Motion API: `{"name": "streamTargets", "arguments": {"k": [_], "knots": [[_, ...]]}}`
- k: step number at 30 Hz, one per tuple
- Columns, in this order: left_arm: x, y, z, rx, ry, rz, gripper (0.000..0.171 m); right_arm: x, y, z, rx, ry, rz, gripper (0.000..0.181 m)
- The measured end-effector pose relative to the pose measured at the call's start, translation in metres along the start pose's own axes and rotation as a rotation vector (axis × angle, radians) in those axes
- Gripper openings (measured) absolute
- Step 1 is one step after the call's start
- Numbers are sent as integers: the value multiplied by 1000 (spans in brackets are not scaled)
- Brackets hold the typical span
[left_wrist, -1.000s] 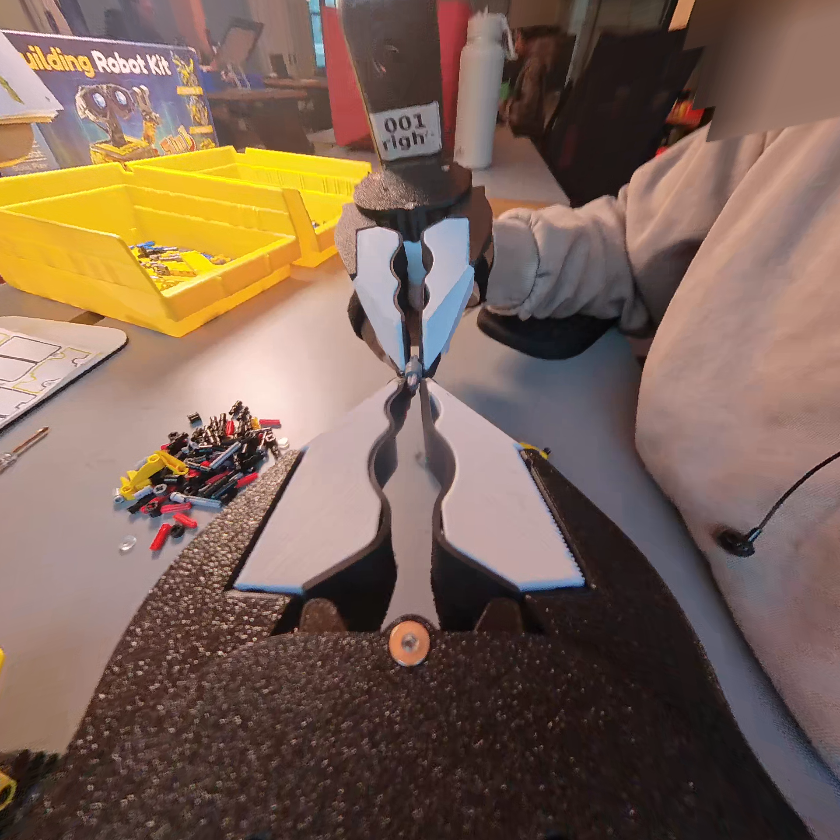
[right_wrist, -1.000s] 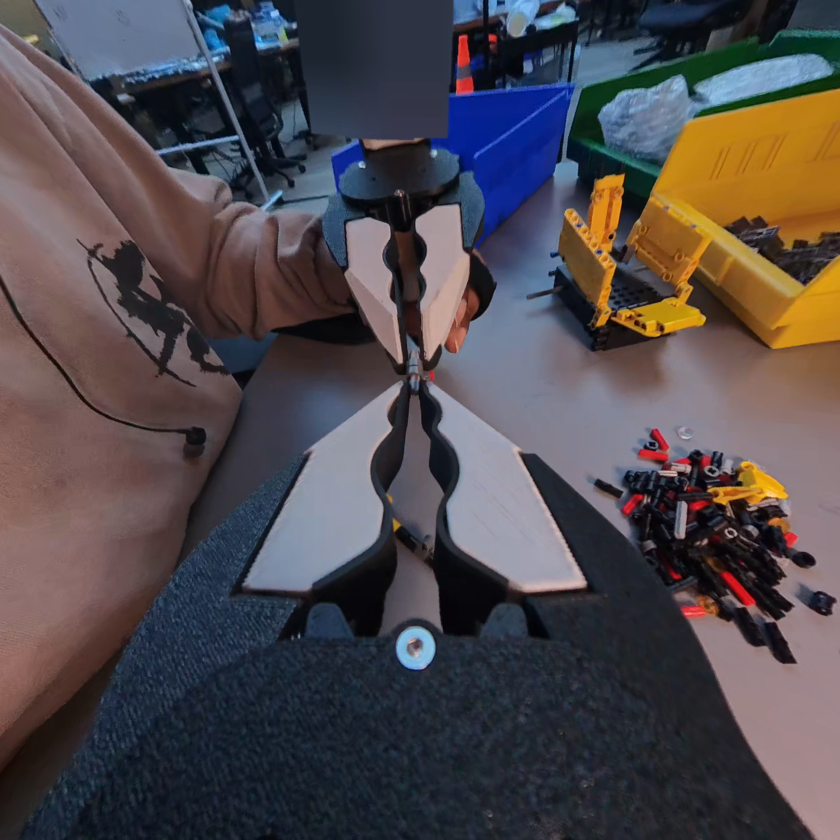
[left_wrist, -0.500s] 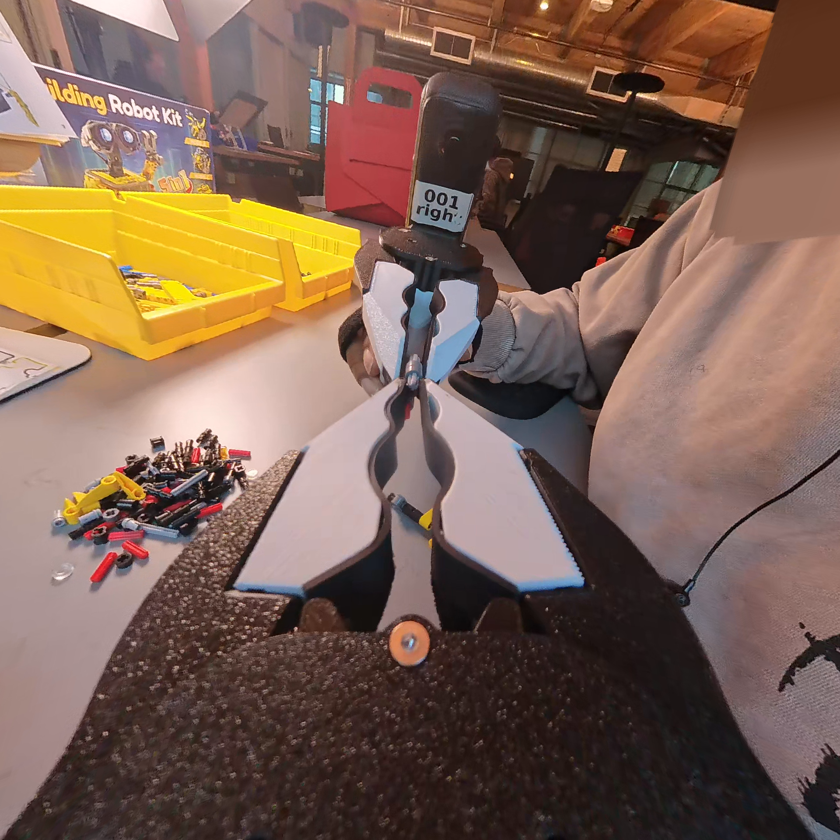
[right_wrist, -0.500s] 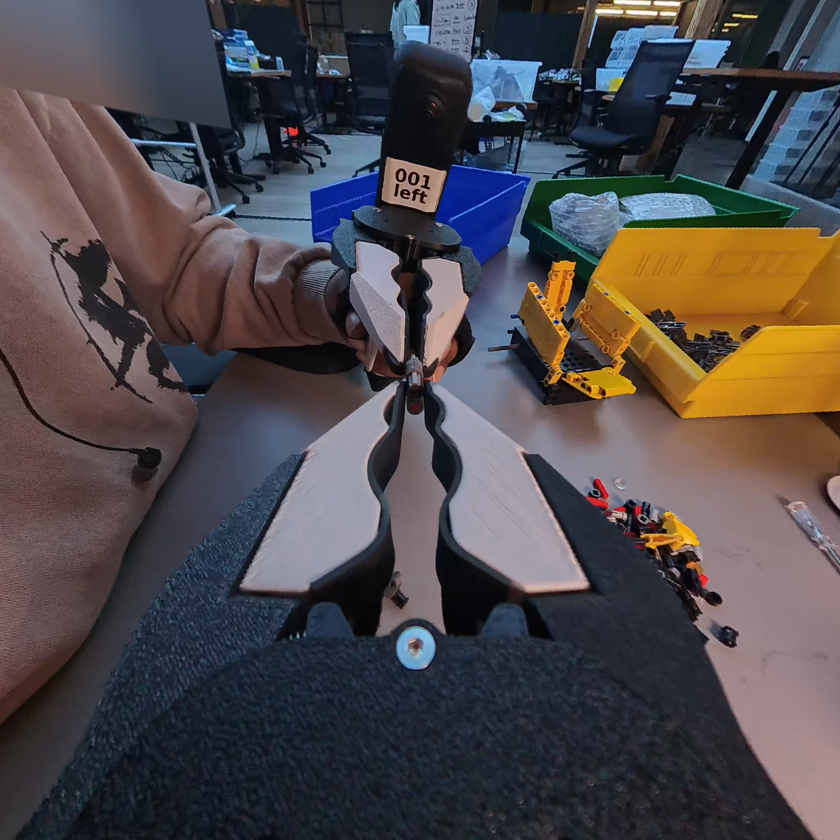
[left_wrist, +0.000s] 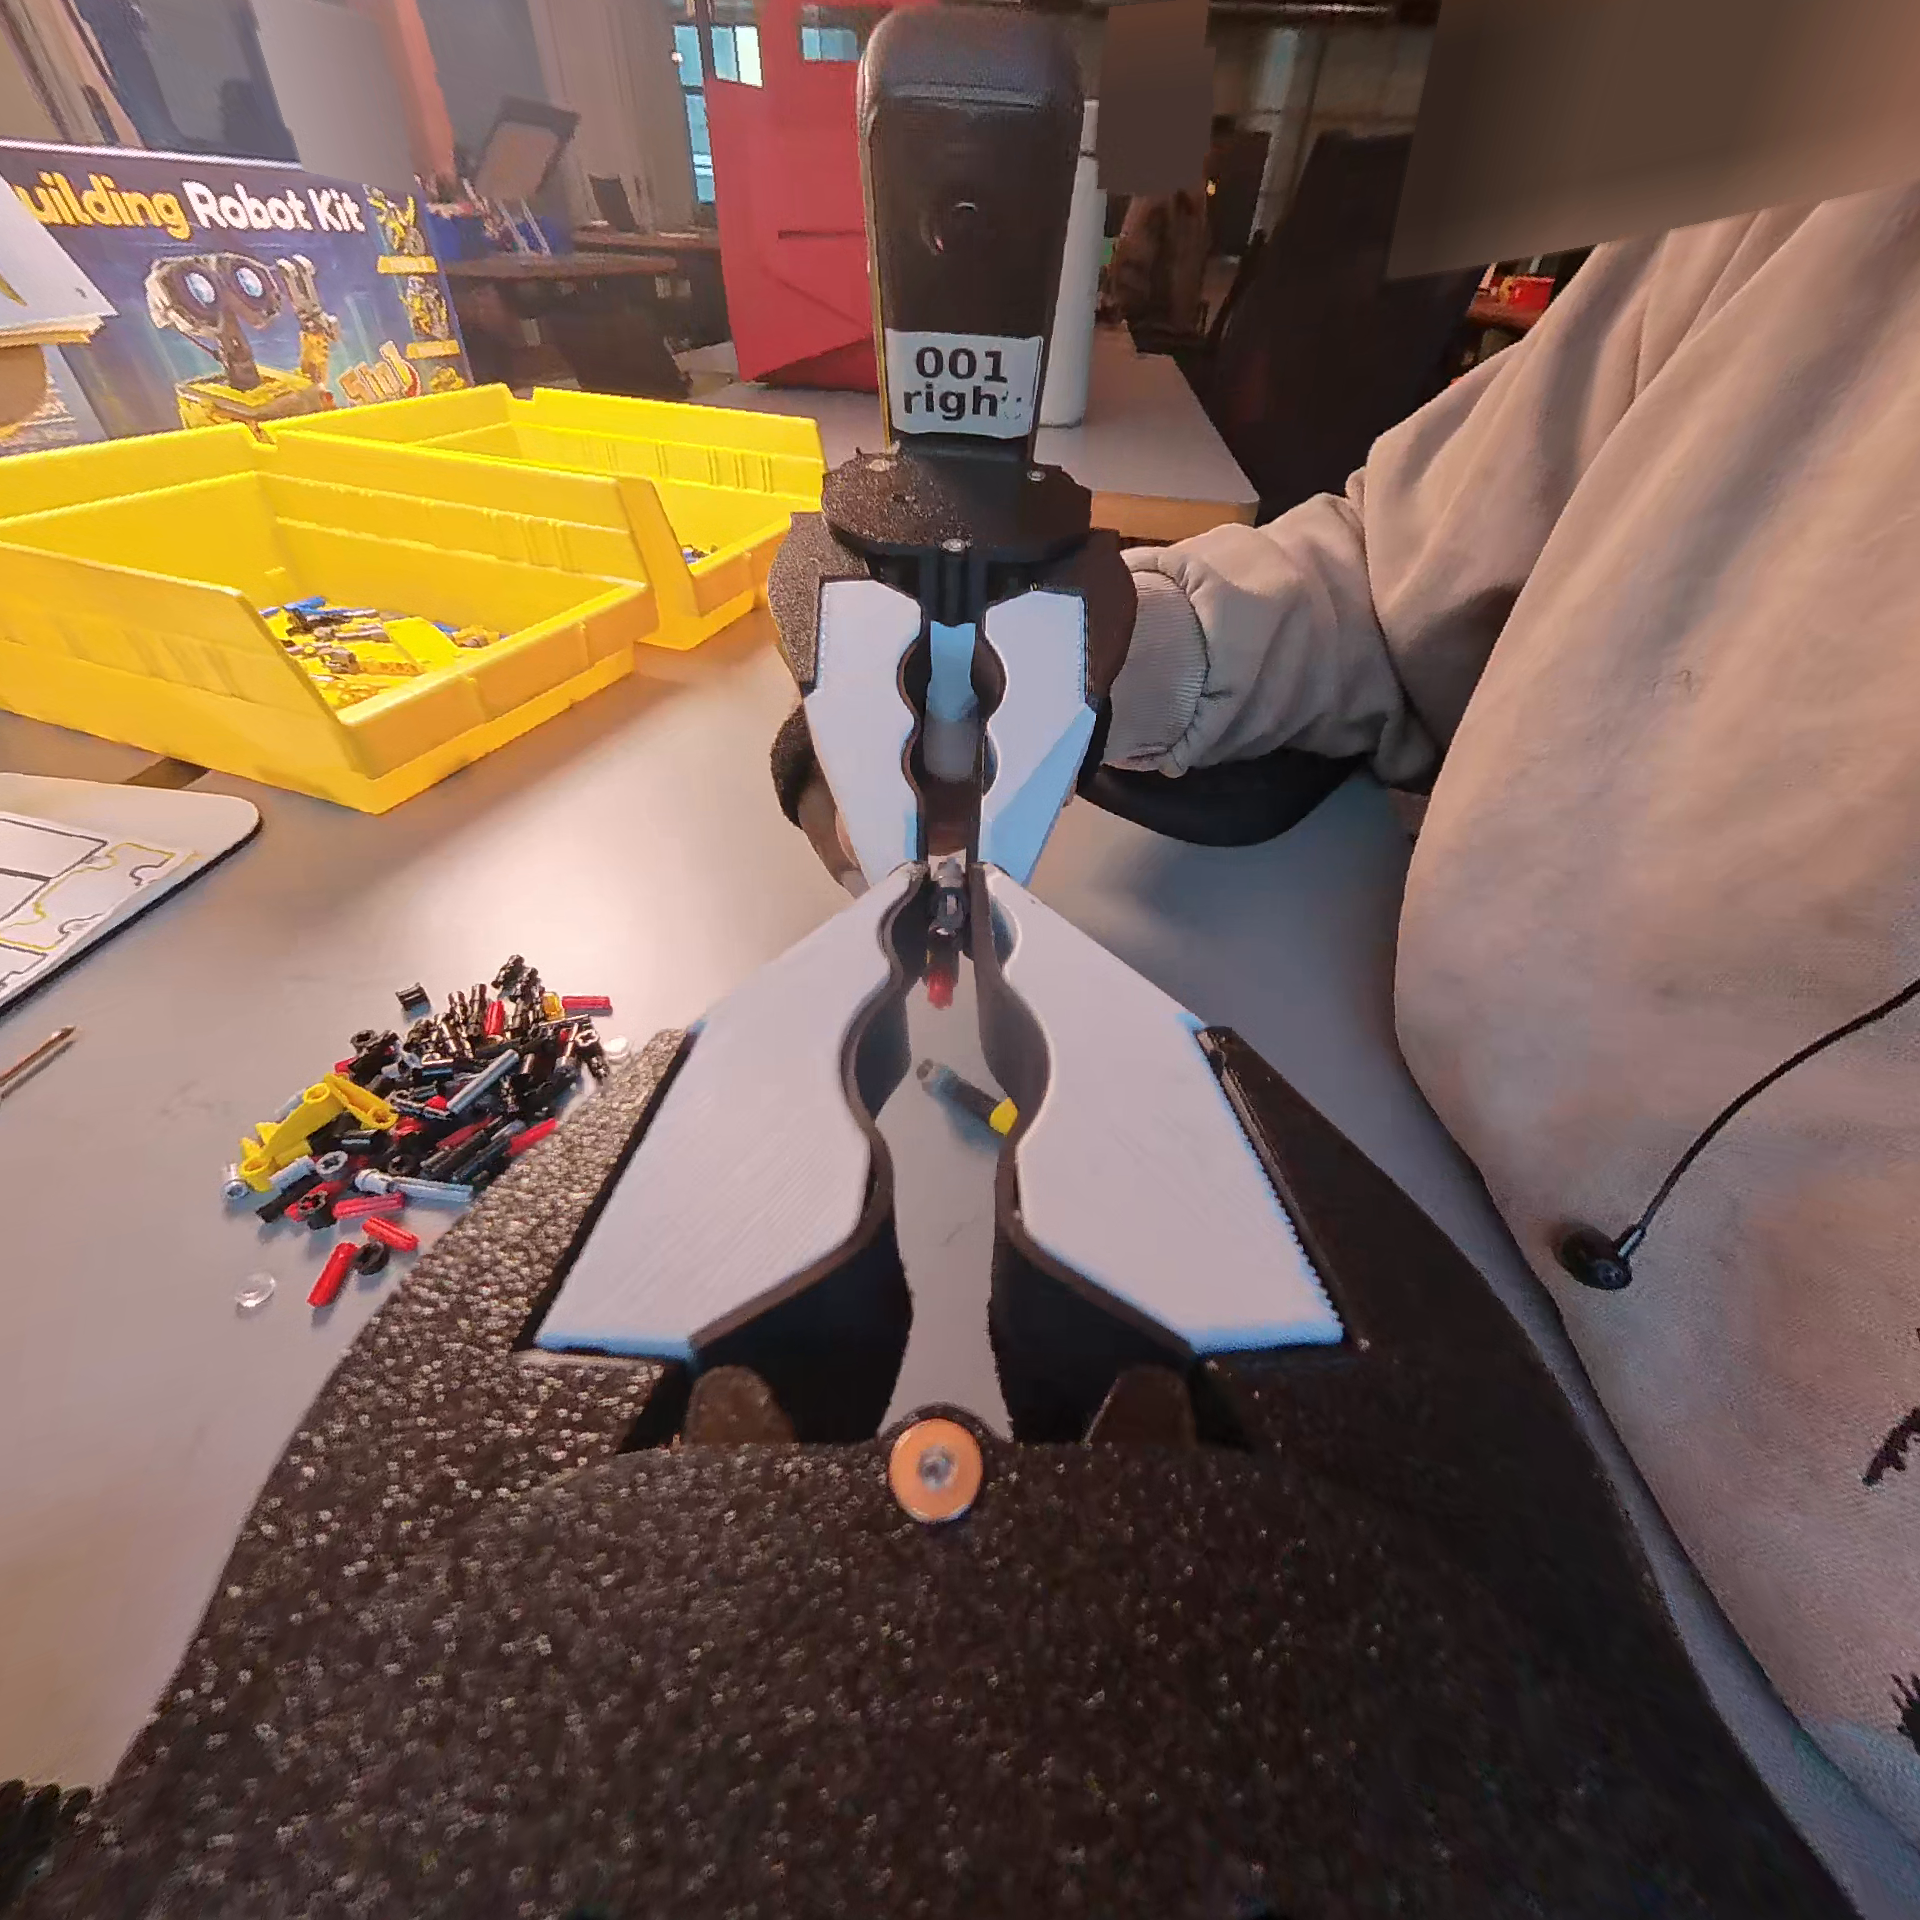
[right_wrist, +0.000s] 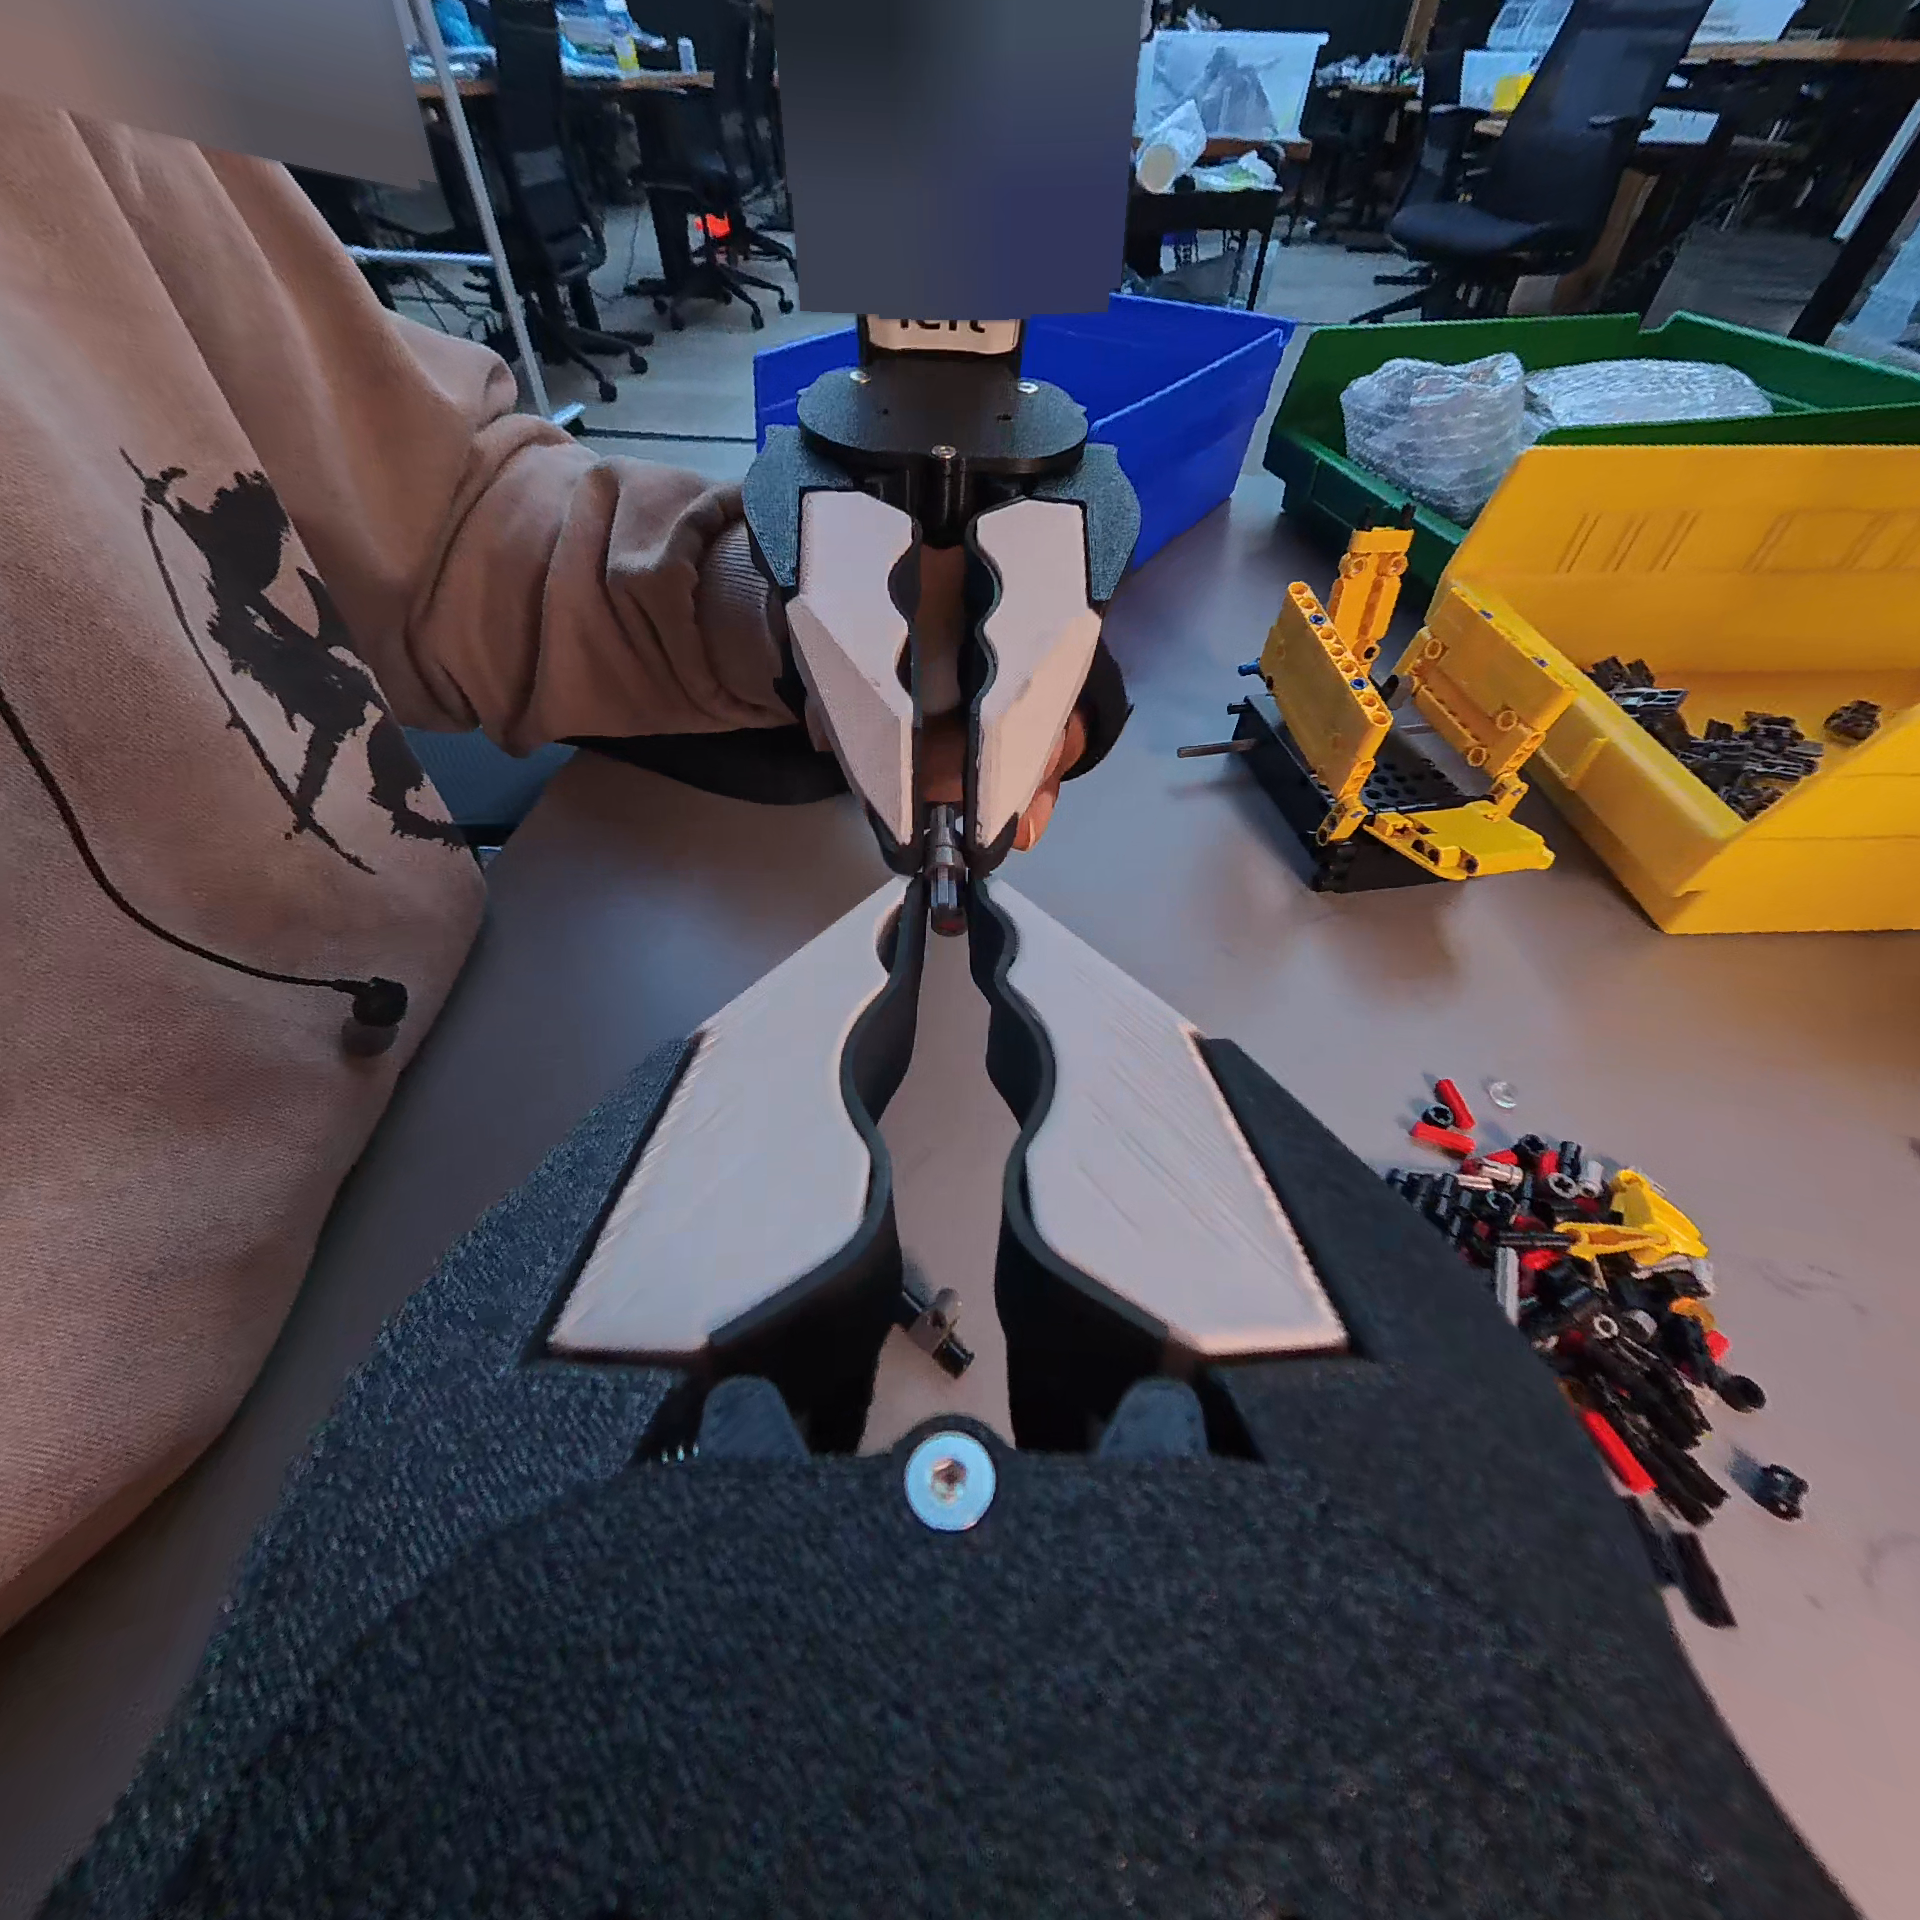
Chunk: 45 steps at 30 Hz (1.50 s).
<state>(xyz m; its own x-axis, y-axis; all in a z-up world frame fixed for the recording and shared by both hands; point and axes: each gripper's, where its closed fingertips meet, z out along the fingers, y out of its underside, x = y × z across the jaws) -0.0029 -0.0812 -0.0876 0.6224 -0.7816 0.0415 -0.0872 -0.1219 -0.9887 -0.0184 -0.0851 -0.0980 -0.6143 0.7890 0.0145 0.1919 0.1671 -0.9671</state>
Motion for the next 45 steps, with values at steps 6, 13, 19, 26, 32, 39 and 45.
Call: {"name": "streamTargets", "arguments": {"k": [6,13,19,26,32,39,45], "knots": [[-15,6,-22,-82,-53,-3,0,13,-13,-15,114,15,58,6],[-24,-2,-23,46,-70,-103,0,32,-29,-42,230,43,142,6],[-14,-21,-12,172,-6,-217,11,13,-28,-11,304,-83,293,6],[-13,-4,-10,53,-21,-167,4,12,-13,-7,166,-52,222,6],[-18,50,6,-266,-100,9,13,21,53,1,-334,88,30,6],[-19,95,21,-513,-87,72,6,13,90,4,-522,62,-21,6],[-18,107,22,-571,-76,43,6,11,100,8,-511,25,33,6]]}}
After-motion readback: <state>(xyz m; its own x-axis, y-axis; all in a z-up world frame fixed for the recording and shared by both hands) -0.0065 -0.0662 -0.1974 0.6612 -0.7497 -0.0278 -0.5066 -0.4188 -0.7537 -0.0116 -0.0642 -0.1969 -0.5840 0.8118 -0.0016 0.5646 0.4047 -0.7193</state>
